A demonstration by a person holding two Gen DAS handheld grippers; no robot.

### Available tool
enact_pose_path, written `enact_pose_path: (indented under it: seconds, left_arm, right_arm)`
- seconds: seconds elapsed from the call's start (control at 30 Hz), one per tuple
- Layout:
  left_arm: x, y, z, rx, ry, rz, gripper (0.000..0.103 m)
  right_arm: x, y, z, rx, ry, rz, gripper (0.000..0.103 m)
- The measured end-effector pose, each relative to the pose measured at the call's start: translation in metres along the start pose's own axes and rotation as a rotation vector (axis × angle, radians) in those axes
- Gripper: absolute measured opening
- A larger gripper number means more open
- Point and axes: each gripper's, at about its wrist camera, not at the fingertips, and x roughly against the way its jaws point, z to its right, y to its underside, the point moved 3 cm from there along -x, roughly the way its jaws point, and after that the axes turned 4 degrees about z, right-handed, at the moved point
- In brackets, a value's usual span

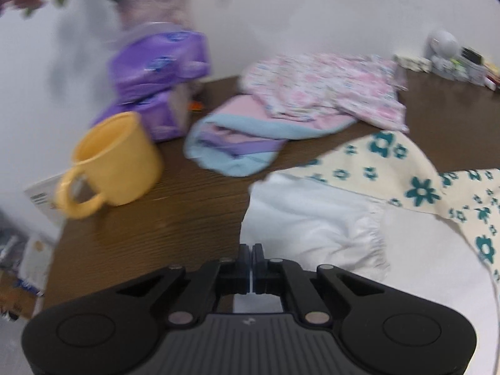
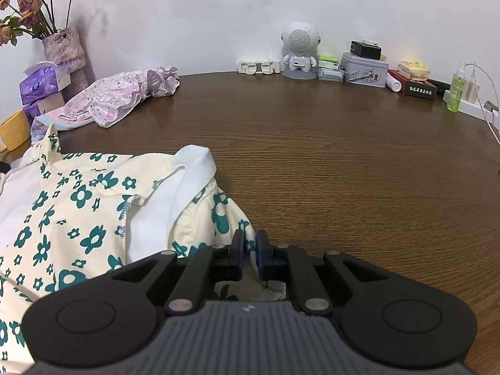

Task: Fold clothes

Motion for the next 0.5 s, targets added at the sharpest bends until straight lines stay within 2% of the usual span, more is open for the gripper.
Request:
enact_pose_path:
  seconds: [0.2,0.3,0.37,0.47,0.5]
  left_arm:
    - [0.006,0.024,-0.012,0.025,-0.010,-0.044,0.001]
    - [0.008,0.025,-0.017,0.065,-0.035,-0.042,0.009]
    - [0.015,0.021,-0.019,0.107,-0.022,-0.005,0.010]
    - [0.032,0.009,-0.011,0.103,0.057,0.099,0.026]
    - [0.035,0.004,-0.005,0.092,0.093,0.120,0.035]
  right_arm:
    - [0.000,0.000,0.000,0.003,0.003,0.000,0.008]
    - [0.000,0.000,0.000,0.001,0.005,0.002,0.008]
    - [0.000,0.000,0.000,0.002,0.007,0.002,0.008]
    - [0.000,0.000,-0.001,0.004,0.011,0.003,0.008]
    - [0.000,0.001,-0.001,0.003,0.012,0.004,0.008]
